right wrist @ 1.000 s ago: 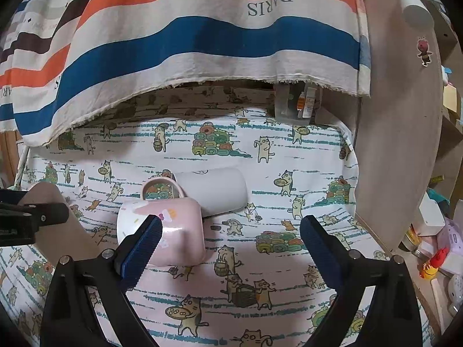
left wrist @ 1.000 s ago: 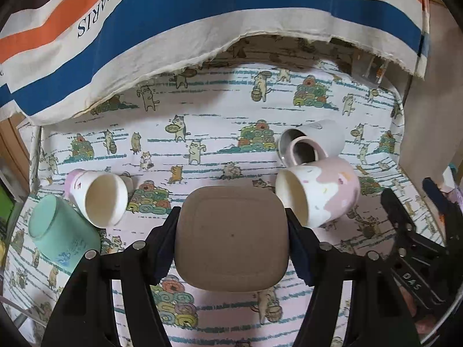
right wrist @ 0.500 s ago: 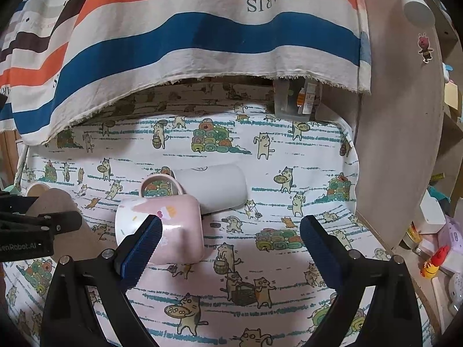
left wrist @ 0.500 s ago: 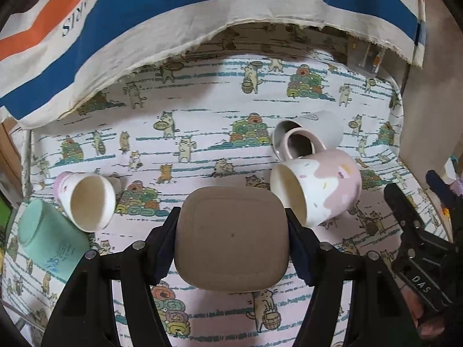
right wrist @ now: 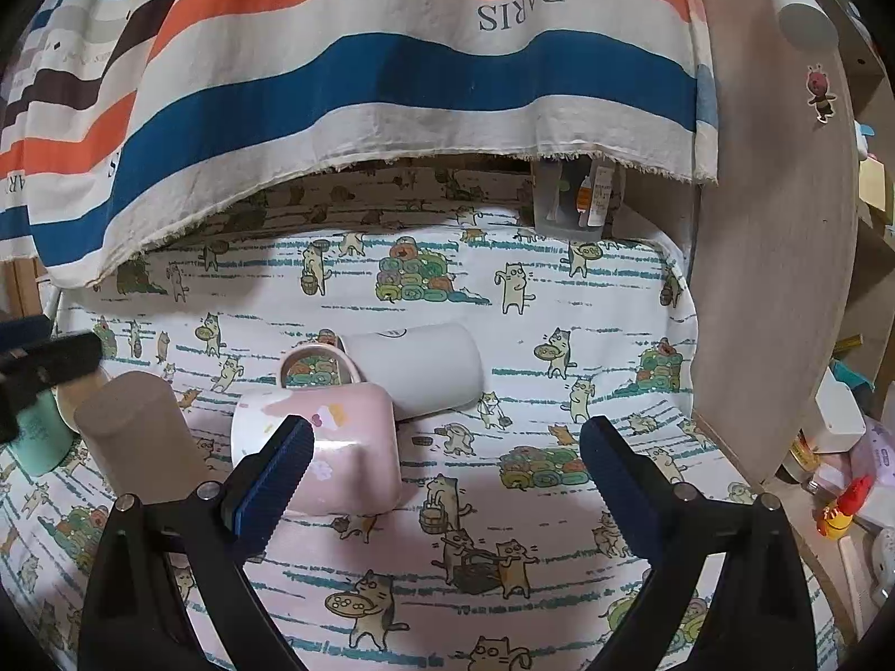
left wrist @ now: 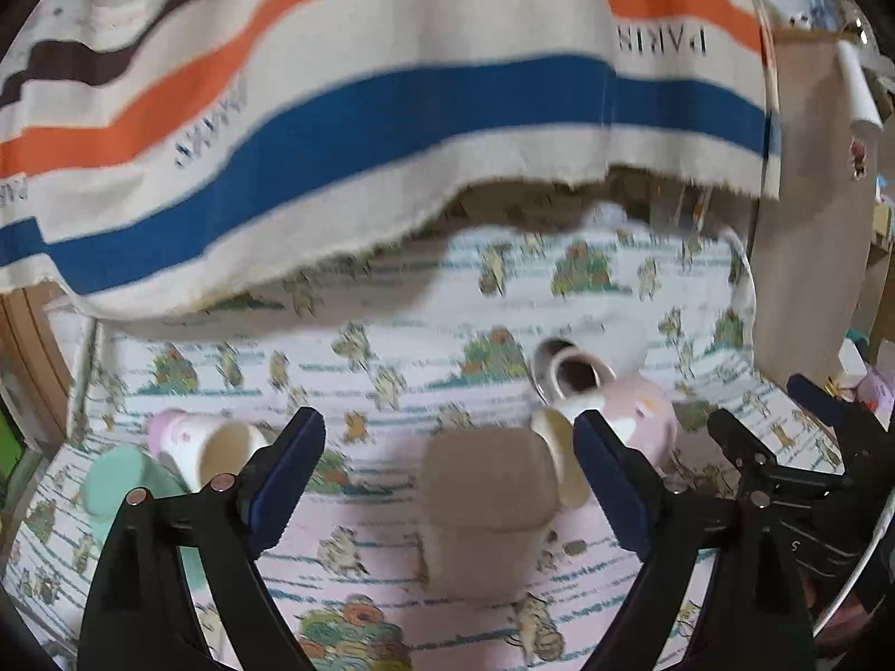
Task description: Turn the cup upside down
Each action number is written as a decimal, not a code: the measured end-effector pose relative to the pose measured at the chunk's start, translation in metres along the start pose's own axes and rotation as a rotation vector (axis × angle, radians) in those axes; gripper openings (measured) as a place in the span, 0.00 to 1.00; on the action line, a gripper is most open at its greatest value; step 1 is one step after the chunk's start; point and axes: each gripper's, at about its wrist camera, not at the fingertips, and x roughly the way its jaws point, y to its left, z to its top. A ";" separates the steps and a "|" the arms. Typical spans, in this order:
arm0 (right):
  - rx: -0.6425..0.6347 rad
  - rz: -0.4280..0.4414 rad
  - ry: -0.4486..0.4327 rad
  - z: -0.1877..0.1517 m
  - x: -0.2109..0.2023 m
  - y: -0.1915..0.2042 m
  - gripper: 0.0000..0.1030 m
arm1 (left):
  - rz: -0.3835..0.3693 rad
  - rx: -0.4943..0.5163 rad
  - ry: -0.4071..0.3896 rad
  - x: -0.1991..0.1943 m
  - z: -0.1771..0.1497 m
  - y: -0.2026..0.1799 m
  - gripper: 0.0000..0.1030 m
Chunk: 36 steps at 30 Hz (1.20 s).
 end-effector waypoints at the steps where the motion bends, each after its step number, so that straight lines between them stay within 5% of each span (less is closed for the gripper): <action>1: 0.000 0.002 -0.003 0.000 -0.001 0.000 0.94 | 0.005 0.006 -0.031 -0.006 -0.001 0.003 0.89; 5: 0.008 0.003 -0.038 0.001 -0.008 0.000 0.94 | 0.030 0.039 -0.181 -0.032 -0.012 0.013 1.00; 10: 0.013 0.028 -0.122 0.002 -0.026 0.002 0.95 | 0.050 0.042 -0.280 -0.051 -0.025 0.034 1.00; 22: 0.044 0.165 -0.141 0.001 -0.035 0.007 0.99 | 0.023 -0.034 -0.319 -0.055 -0.047 0.082 1.00; 29: 0.065 0.172 -0.139 -0.002 -0.031 0.008 0.99 | 0.055 -0.066 -0.340 -0.048 -0.060 0.086 1.00; 36: 0.026 0.164 -0.139 -0.001 -0.036 0.028 0.99 | 0.045 0.076 -0.337 -0.045 -0.070 0.056 1.00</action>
